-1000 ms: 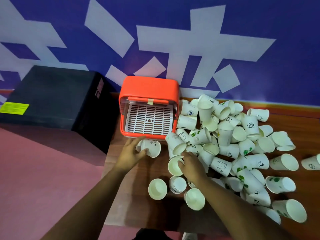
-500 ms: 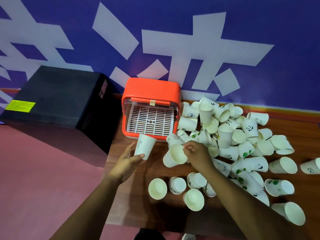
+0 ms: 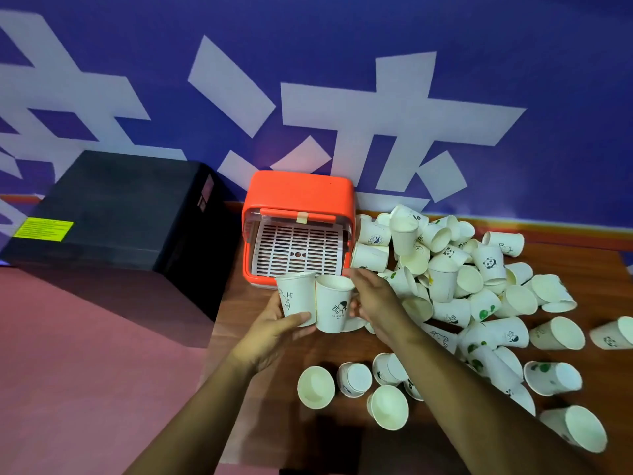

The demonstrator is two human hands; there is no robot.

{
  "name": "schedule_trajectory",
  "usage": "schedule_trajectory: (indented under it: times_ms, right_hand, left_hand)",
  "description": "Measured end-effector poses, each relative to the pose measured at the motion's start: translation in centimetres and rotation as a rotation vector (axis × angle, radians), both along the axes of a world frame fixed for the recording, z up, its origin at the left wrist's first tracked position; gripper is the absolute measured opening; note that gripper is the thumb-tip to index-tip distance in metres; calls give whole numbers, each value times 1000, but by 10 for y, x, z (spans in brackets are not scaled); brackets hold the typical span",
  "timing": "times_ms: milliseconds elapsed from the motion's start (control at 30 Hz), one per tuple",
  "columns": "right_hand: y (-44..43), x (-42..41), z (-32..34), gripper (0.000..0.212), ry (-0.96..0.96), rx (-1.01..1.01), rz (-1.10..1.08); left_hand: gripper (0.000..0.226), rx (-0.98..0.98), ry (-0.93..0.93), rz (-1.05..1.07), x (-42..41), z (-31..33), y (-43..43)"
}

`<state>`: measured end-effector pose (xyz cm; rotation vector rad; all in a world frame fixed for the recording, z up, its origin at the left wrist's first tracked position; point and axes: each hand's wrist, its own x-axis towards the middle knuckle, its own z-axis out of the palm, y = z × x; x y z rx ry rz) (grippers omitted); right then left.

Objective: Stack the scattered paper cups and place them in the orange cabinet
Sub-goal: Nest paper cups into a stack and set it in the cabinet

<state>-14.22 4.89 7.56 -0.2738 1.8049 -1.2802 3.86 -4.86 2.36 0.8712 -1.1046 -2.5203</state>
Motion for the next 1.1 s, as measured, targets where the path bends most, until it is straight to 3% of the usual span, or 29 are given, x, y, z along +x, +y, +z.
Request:
schedule_trajectory:
  times_ms: [133, 233, 433, 533, 600, 700, 833, 1100]
  right_hand:
    - [2, 8, -2, 48, 60, -14, 269]
    - [-1, 13, -5, 62, 146, 0, 331]
    - [-21, 24, -14, 58, 265, -26, 261]
    - [-29, 18, -17, 52, 362, 40, 208]
    - [-34, 12, -22, 49, 360, 53, 184]
    - [-37, 3, -33, 49, 396, 67, 165]
    - [-46, -7, -53, 45, 401, 42, 87]
    - [-77, -13, -73, 55, 449, -53, -26]
  left_hand:
    - [76, -61, -30, -1, 6, 0, -4]
    - [69, -45, -47, 22, 8, -1, -9]
    - [57, -114, -47, 76, 3, -5, -33]
    - [56, -251, -204, 106, 0, -16, -61]
    - [71, -340, -304, 83, -2, -27, -81]
    - [100, -470, -292, 22, -9, -38, -105]
    - [82, -682, -308, -53, -25, -55, -130]
    - [66, -880, -418, 8, -48, -75, -146]
